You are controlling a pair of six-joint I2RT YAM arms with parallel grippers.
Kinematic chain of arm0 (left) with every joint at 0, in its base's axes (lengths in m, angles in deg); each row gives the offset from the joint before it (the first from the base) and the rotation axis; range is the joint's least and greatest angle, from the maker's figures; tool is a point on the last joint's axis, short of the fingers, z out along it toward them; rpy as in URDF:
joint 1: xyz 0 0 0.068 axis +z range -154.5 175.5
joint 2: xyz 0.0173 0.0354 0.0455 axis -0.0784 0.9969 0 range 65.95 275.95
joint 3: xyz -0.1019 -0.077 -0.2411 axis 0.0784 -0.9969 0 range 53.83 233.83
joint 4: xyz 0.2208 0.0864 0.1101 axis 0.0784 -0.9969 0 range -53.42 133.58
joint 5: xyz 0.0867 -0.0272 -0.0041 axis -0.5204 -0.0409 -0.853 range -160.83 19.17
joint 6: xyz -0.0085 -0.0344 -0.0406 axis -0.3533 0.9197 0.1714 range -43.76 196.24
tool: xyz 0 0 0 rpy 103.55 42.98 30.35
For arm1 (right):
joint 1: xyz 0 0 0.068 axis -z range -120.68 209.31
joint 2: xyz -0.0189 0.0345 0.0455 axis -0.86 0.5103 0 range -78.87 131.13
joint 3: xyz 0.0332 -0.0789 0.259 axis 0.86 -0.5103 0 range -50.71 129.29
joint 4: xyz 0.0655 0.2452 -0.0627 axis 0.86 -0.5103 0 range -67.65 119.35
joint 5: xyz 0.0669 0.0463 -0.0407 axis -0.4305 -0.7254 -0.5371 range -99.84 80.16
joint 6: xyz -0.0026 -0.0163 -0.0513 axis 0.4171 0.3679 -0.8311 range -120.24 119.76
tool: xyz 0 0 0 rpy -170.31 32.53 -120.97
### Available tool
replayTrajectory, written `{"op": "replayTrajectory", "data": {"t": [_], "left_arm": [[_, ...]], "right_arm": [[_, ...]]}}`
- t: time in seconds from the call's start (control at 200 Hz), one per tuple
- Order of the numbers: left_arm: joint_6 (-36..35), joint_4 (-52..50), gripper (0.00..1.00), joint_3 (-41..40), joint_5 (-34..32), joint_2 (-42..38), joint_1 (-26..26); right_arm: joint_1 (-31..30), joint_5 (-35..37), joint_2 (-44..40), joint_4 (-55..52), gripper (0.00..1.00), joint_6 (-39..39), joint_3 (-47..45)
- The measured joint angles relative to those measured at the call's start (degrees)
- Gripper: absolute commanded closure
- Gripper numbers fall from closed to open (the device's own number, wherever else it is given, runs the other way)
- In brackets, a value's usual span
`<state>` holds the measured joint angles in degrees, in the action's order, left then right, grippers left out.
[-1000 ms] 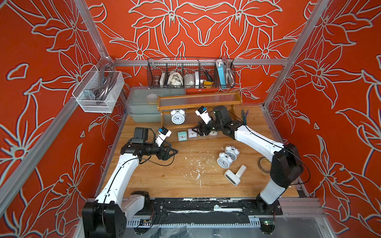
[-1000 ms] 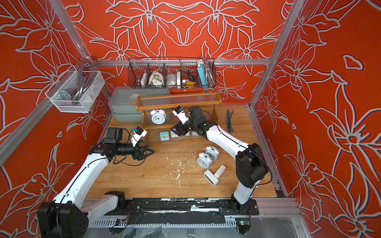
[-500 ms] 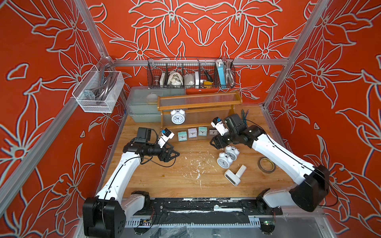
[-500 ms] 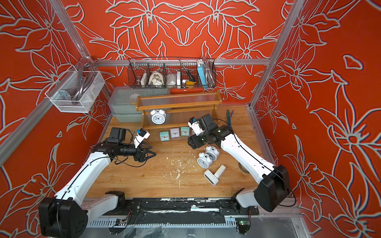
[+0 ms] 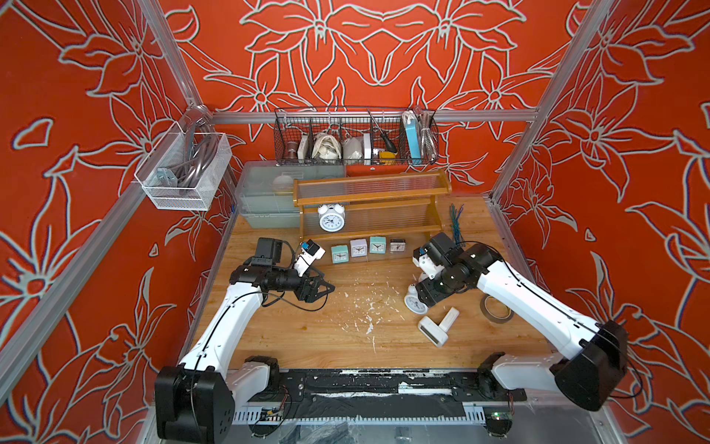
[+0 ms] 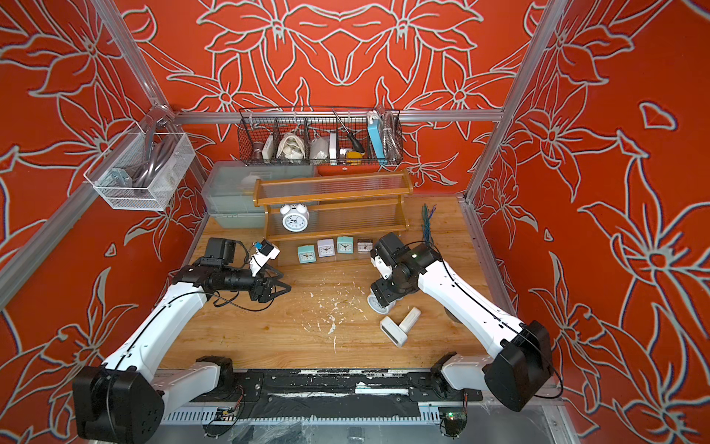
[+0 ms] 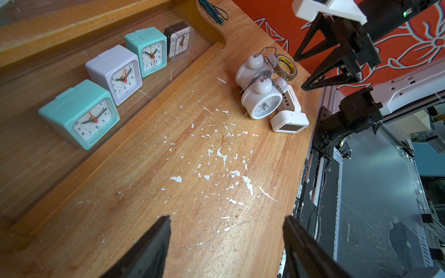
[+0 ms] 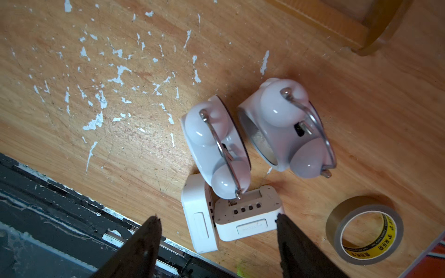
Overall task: Place the alarm clocks on the shelf by style
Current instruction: Pick up the alarm from the center of the board.
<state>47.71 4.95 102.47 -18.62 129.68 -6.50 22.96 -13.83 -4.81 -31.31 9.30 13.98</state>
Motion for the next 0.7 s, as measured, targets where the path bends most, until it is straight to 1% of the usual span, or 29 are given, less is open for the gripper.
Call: {"op": "replayTrajectory", "data": {"t": [0.17, 0.405, 0.701], "left_arm": [[0.0, -0.4, 0.26, 0.0, 0.0, 0.0, 0.0], [0.0, -0.9, 0.26, 0.0, 0.0, 0.0, 0.0], [0.0, -1.0, 0.26, 0.0, 0.0, 0.0, 0.0]], "right_arm": [[-0.1, -0.9, 0.5, 3.2, 0.19, 0.8, -3.4], [-0.1, -0.1, 2.6, 7.4, 0.17, 2.1, -7.0], [-0.1, 0.5, 5.0, 12.0, 0.19, 2.4, -9.1]]}}
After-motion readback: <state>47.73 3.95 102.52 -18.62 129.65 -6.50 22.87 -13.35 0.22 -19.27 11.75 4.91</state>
